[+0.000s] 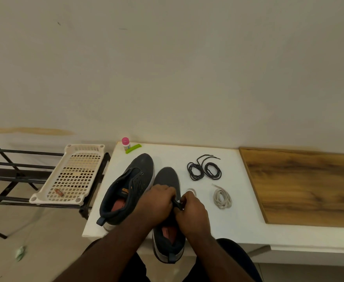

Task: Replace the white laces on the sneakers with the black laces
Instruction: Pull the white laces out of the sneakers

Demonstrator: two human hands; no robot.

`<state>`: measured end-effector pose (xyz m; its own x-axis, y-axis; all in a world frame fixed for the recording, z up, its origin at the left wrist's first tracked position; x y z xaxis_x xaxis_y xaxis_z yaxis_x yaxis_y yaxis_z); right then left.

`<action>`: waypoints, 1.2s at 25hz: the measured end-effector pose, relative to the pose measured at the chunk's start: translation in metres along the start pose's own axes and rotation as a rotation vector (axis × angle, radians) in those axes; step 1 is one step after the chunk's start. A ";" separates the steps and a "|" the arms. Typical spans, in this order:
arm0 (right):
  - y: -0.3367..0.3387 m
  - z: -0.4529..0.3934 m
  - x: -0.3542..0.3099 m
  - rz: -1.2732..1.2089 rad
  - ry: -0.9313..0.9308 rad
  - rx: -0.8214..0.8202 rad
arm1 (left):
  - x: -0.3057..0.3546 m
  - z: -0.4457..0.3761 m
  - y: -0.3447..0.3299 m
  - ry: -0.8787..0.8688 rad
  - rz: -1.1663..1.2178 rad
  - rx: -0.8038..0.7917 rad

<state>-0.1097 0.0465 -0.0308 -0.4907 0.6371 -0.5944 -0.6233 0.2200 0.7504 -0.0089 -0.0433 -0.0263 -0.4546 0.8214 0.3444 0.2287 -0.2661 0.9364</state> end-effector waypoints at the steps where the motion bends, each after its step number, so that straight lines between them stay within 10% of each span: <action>1: 0.000 0.001 0.000 -0.009 -0.002 -0.001 | 0.002 0.000 0.001 -0.007 -0.040 0.007; 13: 0.003 -0.001 0.000 0.002 -0.037 -0.021 | -0.037 0.020 0.018 0.385 0.432 0.172; 17: 0.003 -0.002 -0.005 0.035 0.013 -0.028 | -0.015 0.009 0.011 0.110 0.141 0.040; 30: 0.003 -0.003 0.000 0.051 0.001 -0.013 | -0.049 0.005 0.042 0.128 -0.146 -0.046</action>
<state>-0.1132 0.0446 -0.0294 -0.5227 0.6466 -0.5556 -0.6051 0.1777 0.7760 0.0274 -0.0918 -0.0036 -0.5864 0.7831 0.2072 0.1141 -0.1735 0.9782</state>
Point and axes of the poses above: each hand's wrist, its own z-axis away from the middle knuckle, its own y-axis out of the back of the hand, x = y × z, the point moved 3 cm from there along -z, towards the middle knuckle, and after that the axes turned 10 degrees about -y, right-handed, at the moved point
